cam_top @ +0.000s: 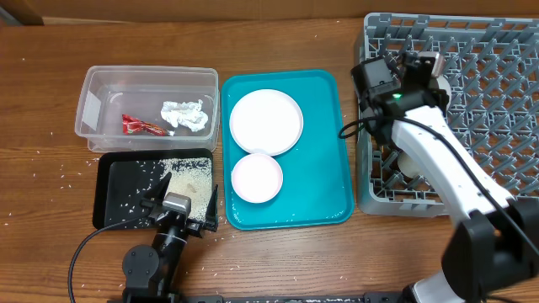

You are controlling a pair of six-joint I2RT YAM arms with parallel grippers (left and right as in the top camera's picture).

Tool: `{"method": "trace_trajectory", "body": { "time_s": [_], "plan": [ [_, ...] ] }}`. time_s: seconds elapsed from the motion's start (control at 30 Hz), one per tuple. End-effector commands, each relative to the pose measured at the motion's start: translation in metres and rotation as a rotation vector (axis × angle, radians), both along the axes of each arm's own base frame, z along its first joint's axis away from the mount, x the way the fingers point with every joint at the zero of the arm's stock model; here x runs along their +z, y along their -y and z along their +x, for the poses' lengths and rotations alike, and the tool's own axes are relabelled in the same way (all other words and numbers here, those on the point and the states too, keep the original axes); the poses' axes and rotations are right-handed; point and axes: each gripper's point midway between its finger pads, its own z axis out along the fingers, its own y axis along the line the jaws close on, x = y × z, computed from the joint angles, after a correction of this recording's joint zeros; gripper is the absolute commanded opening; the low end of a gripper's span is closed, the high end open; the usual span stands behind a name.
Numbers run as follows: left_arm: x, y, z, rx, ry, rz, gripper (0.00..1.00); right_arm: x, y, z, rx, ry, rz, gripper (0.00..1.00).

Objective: Sort waste into correct bins and load items into the dishwasher

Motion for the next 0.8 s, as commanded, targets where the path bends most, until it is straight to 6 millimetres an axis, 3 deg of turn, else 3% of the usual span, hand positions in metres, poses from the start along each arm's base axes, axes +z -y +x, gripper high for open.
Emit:
{"method": "trace_trajectory", "body": {
  "time_s": [0.0,0.27,0.4,0.47,0.53,0.77],
  "plan": [
    [-0.001,0.001,0.000,-0.010,0.006,0.008,1.00,-0.009,0.005,0.007,-0.028,-0.011,-0.112,0.04],
    [-0.001,0.001,0.000,-0.010,0.006,0.008,1.00,-0.027,-0.003,0.009,-0.003,-0.074,-0.136,0.04],
    [-0.001,0.001,0.000,-0.010,0.006,0.008,1.00,-0.026,-0.013,0.009,0.023,-0.079,-0.148,0.04],
    [-0.001,0.001,0.000,-0.010,0.006,0.008,1.00,-0.004,-0.007,0.009,-0.001,-0.033,-0.268,0.05],
    [-0.001,0.001,0.000,-0.010,0.006,0.008,1.00,0.004,-0.005,0.010,-0.005,-0.041,-0.322,0.05],
    [-0.001,0.001,0.000,-0.010,0.006,0.008,1.00,-0.011,-0.002,0.015,0.007,-0.074,-0.240,0.05]
  ]
}}
